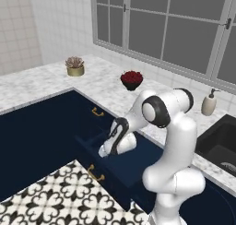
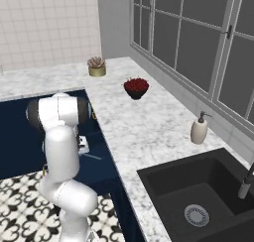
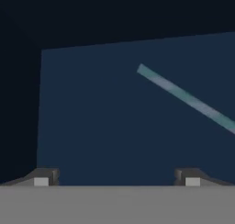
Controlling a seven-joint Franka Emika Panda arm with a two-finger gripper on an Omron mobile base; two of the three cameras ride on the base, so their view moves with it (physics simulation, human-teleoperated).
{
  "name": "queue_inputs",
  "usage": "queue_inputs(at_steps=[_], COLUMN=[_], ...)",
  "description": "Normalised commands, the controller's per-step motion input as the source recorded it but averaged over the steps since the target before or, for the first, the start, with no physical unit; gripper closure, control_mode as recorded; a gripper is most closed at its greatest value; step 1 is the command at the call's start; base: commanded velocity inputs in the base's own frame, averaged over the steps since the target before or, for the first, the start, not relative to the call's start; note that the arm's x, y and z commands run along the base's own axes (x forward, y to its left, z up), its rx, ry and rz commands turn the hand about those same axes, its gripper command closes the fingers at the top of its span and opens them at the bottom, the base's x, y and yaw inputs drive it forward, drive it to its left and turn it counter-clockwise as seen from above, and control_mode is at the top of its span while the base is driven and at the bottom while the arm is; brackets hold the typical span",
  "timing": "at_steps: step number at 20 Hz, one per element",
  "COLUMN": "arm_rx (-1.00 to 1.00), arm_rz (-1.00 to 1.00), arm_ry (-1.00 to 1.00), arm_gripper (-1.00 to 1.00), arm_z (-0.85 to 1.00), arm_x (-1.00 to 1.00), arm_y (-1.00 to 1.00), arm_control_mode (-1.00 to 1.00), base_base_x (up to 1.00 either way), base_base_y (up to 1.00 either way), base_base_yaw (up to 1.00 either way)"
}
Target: Take a straw from the drawer in front and place it inside the glass cup on the dining counter.
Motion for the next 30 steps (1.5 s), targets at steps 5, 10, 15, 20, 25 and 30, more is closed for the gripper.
queue_inputs(at_steps=[5, 10, 15, 20, 25, 30], arm_rx=[-0.01, 0.02, 0.06, 0.02, 0.0, -0.11], arm_rz=[0.0, 0.0, 0.0, -0.04, 0.0, 0.0], arm_ry=[0.06, 0.09, 0.06, 0.0, 0.0, 0.0], arm_gripper=[-1.0, -1.0, -1.0, -1.0, -1.0, -1.0], arm_z=[-0.22, 0.05, 0.47, 0.89, 0.63, 0.44], arm_x=[0.0, -0.2, -0.22, 0.14, 0.57, 0.81], arm_y=[0.6, 0.93, 0.84, -0.1, -0.19, 0.0], arm_control_mode=[-1.0, -1.0, -1.0, -1.0, -1.0, -1.0], base_base_x=[0.0, 0.0, 0.0, 0.0, 0.0, 0.0], base_base_y=[0.0, 0.0, 0.0, 0.0, 0.0, 0.0], base_base_yaw=[0.0, 0.0, 0.0, 0.0, 0.0, 0.0])
